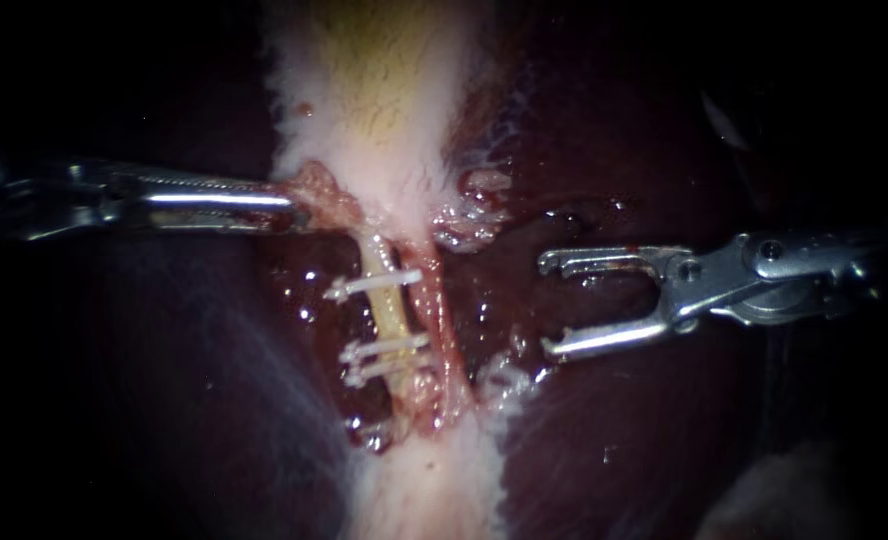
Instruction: Going back third clip left tube
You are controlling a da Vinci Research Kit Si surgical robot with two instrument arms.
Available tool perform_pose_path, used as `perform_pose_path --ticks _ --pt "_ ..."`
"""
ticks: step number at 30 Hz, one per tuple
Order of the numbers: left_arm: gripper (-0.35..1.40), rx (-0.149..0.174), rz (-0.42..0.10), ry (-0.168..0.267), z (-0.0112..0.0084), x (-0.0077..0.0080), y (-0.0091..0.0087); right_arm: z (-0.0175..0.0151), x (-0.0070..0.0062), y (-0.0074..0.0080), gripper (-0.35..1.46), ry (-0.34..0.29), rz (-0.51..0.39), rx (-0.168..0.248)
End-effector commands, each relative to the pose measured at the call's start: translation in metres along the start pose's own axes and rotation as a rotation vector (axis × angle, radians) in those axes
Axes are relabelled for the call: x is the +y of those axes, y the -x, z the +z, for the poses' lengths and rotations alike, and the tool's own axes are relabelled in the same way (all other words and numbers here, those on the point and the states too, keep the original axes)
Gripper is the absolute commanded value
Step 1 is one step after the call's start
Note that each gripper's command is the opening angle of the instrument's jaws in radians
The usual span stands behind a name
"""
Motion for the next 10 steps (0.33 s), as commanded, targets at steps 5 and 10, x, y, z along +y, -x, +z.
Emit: perform_pose_path --ticks 5,10 --pt "-0.35 0.0 0.001 0.0 0.0005 0.0001 0.0 -0.0001 -0.0001 0.0 0.5 -0.001 0.0 -0.001" --pt "-0.35 0.0 0.002 0.002 0.0002 0.0 0.0 -0.0001 -0.0001 0.0 0.5 -0.007 0.0 0.0"
